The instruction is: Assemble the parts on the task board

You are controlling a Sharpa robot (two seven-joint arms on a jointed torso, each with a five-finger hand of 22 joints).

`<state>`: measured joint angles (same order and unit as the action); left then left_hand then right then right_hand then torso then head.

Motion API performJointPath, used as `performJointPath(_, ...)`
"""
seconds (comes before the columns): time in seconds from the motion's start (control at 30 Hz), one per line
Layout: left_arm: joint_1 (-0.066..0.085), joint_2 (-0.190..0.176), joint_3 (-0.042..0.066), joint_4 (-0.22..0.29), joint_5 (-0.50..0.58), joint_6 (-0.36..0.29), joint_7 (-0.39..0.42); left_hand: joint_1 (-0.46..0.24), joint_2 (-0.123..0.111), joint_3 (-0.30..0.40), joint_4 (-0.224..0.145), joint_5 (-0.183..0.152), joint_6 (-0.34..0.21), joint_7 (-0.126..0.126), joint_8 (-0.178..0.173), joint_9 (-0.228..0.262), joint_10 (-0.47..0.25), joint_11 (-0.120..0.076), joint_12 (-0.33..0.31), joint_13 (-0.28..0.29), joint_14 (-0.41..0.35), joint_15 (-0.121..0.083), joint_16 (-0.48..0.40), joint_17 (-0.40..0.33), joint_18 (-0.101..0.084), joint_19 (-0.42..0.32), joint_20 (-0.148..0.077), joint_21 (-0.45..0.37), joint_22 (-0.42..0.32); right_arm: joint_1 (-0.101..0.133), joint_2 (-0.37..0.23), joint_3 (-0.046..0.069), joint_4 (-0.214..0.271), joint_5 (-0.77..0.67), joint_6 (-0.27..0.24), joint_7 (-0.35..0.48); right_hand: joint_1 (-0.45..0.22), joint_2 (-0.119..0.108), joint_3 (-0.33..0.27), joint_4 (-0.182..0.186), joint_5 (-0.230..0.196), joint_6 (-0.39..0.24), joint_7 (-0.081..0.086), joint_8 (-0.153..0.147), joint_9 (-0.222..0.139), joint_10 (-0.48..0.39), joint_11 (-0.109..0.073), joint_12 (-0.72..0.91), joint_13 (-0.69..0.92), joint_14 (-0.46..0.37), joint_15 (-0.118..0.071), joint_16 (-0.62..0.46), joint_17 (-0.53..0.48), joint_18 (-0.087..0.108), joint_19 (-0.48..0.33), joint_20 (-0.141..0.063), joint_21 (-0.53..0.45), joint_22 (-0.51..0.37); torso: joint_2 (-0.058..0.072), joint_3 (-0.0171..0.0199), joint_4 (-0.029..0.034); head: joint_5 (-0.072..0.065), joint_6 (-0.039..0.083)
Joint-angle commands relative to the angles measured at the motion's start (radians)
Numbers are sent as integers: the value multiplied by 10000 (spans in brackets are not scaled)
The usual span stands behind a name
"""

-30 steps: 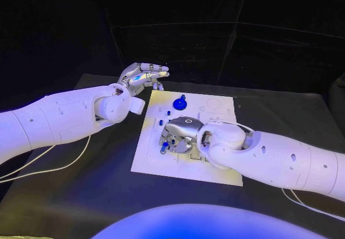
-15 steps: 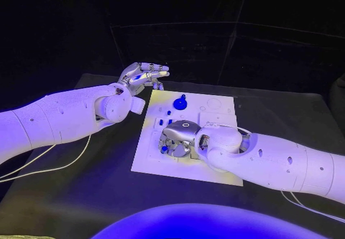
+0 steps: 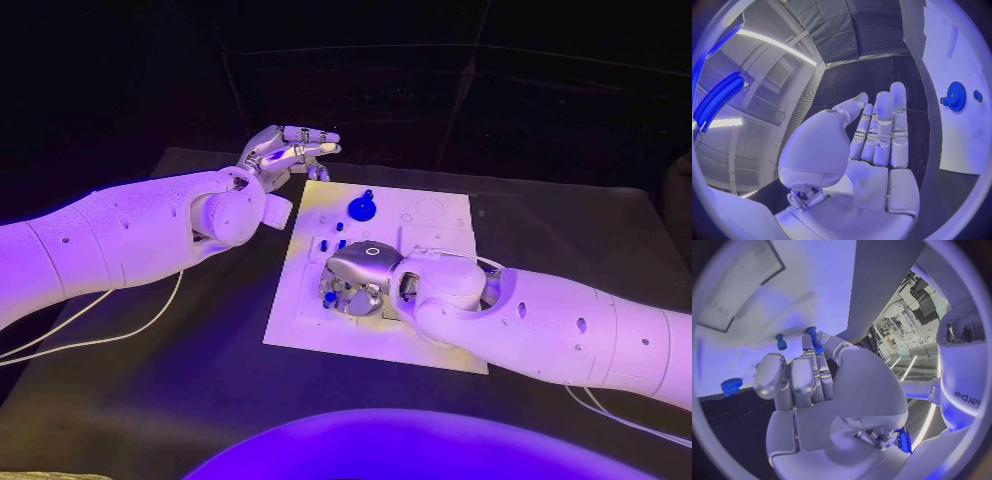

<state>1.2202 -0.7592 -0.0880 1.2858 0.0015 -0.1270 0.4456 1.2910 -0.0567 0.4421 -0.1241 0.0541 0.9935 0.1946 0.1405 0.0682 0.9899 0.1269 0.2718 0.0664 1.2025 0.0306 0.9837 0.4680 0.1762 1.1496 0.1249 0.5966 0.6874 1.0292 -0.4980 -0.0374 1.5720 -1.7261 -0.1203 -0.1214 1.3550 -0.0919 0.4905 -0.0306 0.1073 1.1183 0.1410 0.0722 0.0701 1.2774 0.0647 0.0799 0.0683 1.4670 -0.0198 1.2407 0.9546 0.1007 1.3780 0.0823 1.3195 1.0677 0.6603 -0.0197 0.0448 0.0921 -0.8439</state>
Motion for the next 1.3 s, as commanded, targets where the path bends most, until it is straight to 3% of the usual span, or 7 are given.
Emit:
performJointPath(0.03, 16, 9, 9, 5, 29, 119, 40, 21, -58, 21, -31, 33, -25, -3, 39, 5, -40, -15, 37, 0, -57, 14, 36, -14, 66, -10, 36, -29, -12, -23, -5, -35, -14, -143, 34, -93, -300, -182, -141, 95, 165, -217, 113, -107, -48, -207, 90, -133, -27, 79, 80, -32, 7, -50, -55, 89, -6, -55, -5, -5, -9, 9, -6)
performJointPath(0.5, 16, -22, 9, 19, 29, 139, -4, 21, -58, 21, -31, 33, -25, -3, 39, 5, -40, -15, 37, 0, -57, 14, 36, -14, 66, -10, 36, -29, -12, -23, -45, -36, 0, -57, -670, -228, -819, -577, -1293, 516, -23, -3892, -145, -186, -141, -373, -87, -15, 9, 126, -55, 189, 191, -51, -27, 4, 52, 36, -2, -3, -5, -18, -10)
performJointPath(0.9, 16, -32, 9, 21, 29, 165, -57, 5, -58, 17, -25, 33, -49, 4, 47, 2, -70, -9, 51, -3, -58, 19, 45, -29, 64, -10, 39, -30, -17, 68, -1054, -24, 772, 1102, -2831, 344, -491, -403, -1421, 498, 270, -2348, 33, 105, 27, -181, -15, 96, 39, 215, -13, 484, 587, -96, 81, 21, 175, 236, -27, -8, -22, -189, 82)
performJointPath(1.1, 16, -95, 6, 39, 29, 174, -73, 0, -63, 13, -26, 32, -56, 5, 48, 1, -80, -6, 53, -5, -60, 20, 46, -32, 64, -10, 40, -31, -19, 559, -2555, -26, 1519, 2941, -1954, -276, -918, -822, -2288, 732, 549, -1836, -22, 261, 49, 1210, -121, 1451, 826, 250, -75, 703, 853, -100, 139, -8, 247, 342, -42, -25, -57, -487, 198)
performJointPath(1.17, 16, -112, 5, 38, 29, 172, -73, 0, -63, 13, -26, 32, -56, 5, 48, 1, -80, -6, 53, -5, -60, 20, 46, -32, 64, -10, 40, -31, -19, 664, -2948, -28, 1659, 3222, -1526, -572, -1343, -864, -2954, 1048, 709, -1497, -104, 476, 97, 1642, -247, 2648, 1706, 244, -142, 745, 872, -147, 171, -160, 283, 410, -55, -30, -95, -578, 256)
performJointPath(1.23, 15, -125, 2, 42, 29, 178, -75, 0, -63, 13, -26, 32, -56, 5, 48, 1, -80, -6, 53, -5, -60, 20, 46, -32, 64, -10, 40, -31, -19, 746, -3404, -31, 1806, 3444, -1130, -970, -1086, -737, -4127, 1368, 1278, -1302, -390, 866, 131, 1524, -518, 9050, 8089, 419, -351, 1382, 1812, -149, 343, -350, 465, 702, -69, -39, -144, -736, 287)
performJointPath(1.3, 14, -130, -6, 44, 29, 192, -74, -1, -64, 12, -25, 32, -57, 5, 49, 1, -81, -6, 53, -5, -60, 20, 47, -33, 64, -10, 40, -31, -19, 793, -3794, -35, 1932, 3577, -955, -1366, -1338, -382, -4650, 1884, 1024, -1338, -239, 1078, 138, 1333, -334, 11158, 10517, 450, -302, 1683, 2470, -249, 424, -216, 593, 984, -73, -45, -206, -825, 325)
